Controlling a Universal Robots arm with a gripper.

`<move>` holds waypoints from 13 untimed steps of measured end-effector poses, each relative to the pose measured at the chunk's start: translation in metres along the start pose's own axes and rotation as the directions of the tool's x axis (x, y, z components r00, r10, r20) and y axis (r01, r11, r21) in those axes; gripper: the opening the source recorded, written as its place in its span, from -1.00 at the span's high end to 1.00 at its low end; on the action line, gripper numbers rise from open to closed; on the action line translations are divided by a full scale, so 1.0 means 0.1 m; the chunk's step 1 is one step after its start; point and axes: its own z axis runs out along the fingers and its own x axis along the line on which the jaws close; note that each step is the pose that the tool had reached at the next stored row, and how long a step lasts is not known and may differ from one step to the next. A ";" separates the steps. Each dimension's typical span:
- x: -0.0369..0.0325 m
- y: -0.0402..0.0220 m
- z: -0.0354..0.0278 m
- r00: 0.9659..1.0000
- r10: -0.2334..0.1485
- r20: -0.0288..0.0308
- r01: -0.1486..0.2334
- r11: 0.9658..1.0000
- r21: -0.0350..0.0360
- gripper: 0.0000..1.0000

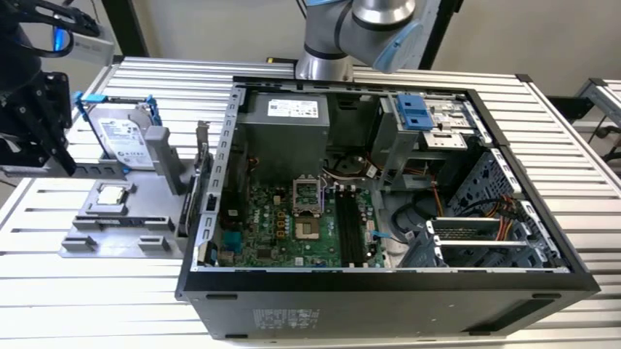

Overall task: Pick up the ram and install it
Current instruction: 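Pick up the ram and move it above insertion slot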

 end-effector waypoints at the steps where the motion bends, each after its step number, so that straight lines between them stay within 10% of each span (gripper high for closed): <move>1: 0.000 0.000 -0.014 1.000 0.000 0.000 0.000 1.000 0.000 1.00; 13: -0.004 0.003 -0.181 1.000 0.000 0.000 0.000 1.000 0.000 1.00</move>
